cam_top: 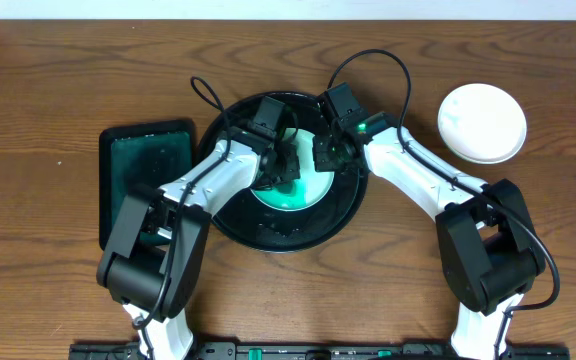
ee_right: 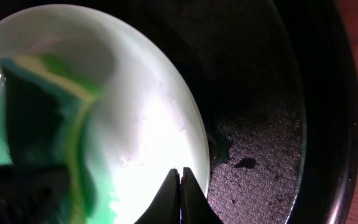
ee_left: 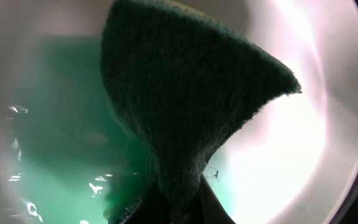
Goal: Clean dirty plates on tray and stack at the side
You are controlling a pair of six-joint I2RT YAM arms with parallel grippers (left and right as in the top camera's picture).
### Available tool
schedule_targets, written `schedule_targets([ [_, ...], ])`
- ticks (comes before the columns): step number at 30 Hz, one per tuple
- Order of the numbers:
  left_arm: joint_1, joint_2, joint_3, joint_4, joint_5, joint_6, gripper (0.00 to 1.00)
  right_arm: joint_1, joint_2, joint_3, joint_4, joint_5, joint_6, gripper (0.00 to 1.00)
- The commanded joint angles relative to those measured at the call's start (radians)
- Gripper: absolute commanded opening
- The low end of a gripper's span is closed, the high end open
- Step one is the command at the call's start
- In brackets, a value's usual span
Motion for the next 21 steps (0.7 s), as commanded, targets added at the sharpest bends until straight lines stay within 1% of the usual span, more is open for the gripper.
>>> schedule_targets([
  [1, -0.080, 0.054, -0.014, 0.011, 0.202, -0.018, 0.07, -0.002, 0.005, 0.013, -0.001, -0.008, -0.014, 0.01],
  [5, -0.116, 0.054, -0.014, 0.021, 0.204, -0.043, 0.07, -0.008, 0.005, 0.013, -0.006, -0.008, -0.013, 0.01],
  [10, -0.116, 0.054, -0.014, -0.009, 0.184, -0.051, 0.07, -0.026, 0.005, 0.013, -0.013, -0.008, -0.009, 0.01],
  [13, -0.100, 0.054, -0.014, -0.063, 0.114, -0.062, 0.07, -0.036, 0.005, 0.013, -0.016, -0.009, -0.002, 0.01],
  [18, -0.062, 0.054, -0.014, -0.179, -0.104, -0.061, 0.07, -0.049, 0.005, 0.013, -0.017, -0.018, -0.002, 0.01],
  [21, -0.035, 0.054, -0.014, -0.222, -0.178, -0.062, 0.07, -0.051, 0.005, 0.013, -0.016, -0.019, -0.002, 0.01],
])
